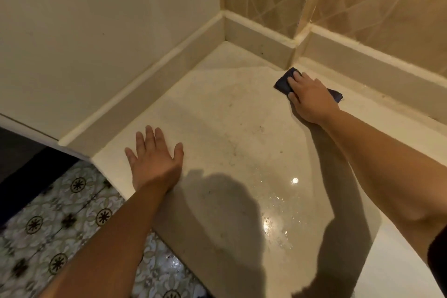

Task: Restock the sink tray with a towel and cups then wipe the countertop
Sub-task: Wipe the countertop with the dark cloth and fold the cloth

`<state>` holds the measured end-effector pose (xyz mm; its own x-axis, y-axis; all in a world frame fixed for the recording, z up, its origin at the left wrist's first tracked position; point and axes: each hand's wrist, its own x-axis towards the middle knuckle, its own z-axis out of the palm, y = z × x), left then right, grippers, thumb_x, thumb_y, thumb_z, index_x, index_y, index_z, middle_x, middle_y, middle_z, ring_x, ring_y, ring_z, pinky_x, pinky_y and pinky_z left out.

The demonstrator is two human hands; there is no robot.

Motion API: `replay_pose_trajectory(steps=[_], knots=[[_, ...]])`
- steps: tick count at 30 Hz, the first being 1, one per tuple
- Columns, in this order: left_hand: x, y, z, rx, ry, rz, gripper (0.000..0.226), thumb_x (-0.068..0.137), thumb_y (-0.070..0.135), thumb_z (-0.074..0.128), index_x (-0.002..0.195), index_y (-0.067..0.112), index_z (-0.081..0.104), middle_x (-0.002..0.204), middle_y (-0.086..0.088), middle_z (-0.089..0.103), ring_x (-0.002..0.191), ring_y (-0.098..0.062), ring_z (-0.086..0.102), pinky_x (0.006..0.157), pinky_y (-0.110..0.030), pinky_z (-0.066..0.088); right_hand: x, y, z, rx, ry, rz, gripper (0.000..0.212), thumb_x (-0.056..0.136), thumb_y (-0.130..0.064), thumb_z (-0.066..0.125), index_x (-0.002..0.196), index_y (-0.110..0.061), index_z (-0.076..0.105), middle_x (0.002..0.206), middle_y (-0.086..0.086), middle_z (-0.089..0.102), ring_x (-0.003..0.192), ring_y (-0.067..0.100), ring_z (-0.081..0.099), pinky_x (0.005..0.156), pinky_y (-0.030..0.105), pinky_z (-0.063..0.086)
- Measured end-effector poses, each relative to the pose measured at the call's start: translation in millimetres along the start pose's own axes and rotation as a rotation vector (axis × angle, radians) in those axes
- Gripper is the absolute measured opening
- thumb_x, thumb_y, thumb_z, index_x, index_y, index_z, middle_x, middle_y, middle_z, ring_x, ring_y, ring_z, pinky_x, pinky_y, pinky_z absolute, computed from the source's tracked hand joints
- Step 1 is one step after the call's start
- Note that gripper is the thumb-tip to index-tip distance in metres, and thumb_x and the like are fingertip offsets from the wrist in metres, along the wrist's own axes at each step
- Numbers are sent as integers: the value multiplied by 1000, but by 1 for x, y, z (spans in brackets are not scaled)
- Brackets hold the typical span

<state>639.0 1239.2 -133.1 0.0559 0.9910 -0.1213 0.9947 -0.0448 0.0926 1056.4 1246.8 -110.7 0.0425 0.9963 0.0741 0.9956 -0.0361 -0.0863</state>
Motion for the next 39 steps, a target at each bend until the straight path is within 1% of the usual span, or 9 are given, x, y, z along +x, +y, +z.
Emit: replay_pose_trajectory(steps=[9, 13, 17, 23, 26, 29, 33, 36, 39], knots=[[-5, 4, -10, -18, -28, 29, 79, 95, 61, 13, 156, 12, 7, 166, -9, 1, 151, -30, -6, 117, -59, -2, -130, -143, -1, 250, -86, -200, 46, 96, -15, 52, 141, -7, 47, 152, 15, 40, 140, 34, 35, 113, 47, 30], [-6, 4, -14, -27, -54, 38, 80, 95, 61, 13, 156, 10, 5, 166, -10, -2, 151, -31, -8, 117, -60, -5, -220, -231, -3, 381, -189, -255, 52, 95, -16, 45, 147, -17, 39, 158, 6, 30, 147, 24, 22, 119, 34, 6], [-8, 5, -16, -15, -75, 36, 78, 97, 59, 13, 157, 10, 3, 165, -9, -5, 150, -30, -10, 117, -59, -6, -281, -303, -11, 461, -111, -298, 49, 76, -15, 77, 124, -18, 66, 134, 2, 61, 126, 20, 55, 101, 38, 48], [-8, 5, -17, -23, -83, 47, 78, 97, 59, 14, 156, 9, 3, 165, -11, -4, 150, -31, -10, 117, -59, -7, -316, -346, -21, 1112, -143, 107, 39, 92, -2, 58, 128, -16, 62, 132, 6, 62, 121, 21, 59, 100, 36, 47], [-8, 5, -17, -18, -84, 50, 78, 97, 59, 14, 156, 10, 2, 165, -10, -4, 150, -31, -9, 117, -59, -7, -310, -346, -39, 2175, -257, 772, 29, 87, -4, 60, 114, -8, 71, 112, 22, 66, 101, 36, 64, 86, 38, 54], [-7, 4, -16, -17, -85, 47, 79, 96, 60, 13, 157, 10, 3, 165, -10, -4, 150, -30, -9, 117, -59, -7, -304, -322, -47, 2549, -495, 1117, 45, 85, -26, 69, 123, -1, 63, 105, 19, 66, 90, 33, 66, 79, 39, 57], [-5, 4, -15, -20, -79, 43, 81, 94, 61, 11, 157, 11, 3, 166, -9, -3, 151, -29, -8, 117, -58, -6, -283, -291, -69, 2602, -403, 1016, 57, 92, -35, 65, 138, -5, 49, 117, 11, 52, 104, 24, 54, 103, 34, 39], [-5, 4, -14, -14, -68, 42, 81, 93, 62, 11, 157, 11, 3, 166, -8, -2, 151, -29, -7, 118, -58, -5, -275, -255, -81, 2629, -302, 878, 47, 81, -27, 78, 119, -3, 64, 112, 14, 66, 101, 26, 65, 96, 37, 49], [-6, 3, -13, -9, -54, 39, 81, 94, 62, 11, 157, 11, 5, 166, -8, -1, 151, -29, -6, 118, -58, -4, -259, -188, -96, 2531, -77, 804, 40, 93, -35, 59, 121, -7, 66, 115, 11, 70, 105, 24, 66, 99, 37, 48]])
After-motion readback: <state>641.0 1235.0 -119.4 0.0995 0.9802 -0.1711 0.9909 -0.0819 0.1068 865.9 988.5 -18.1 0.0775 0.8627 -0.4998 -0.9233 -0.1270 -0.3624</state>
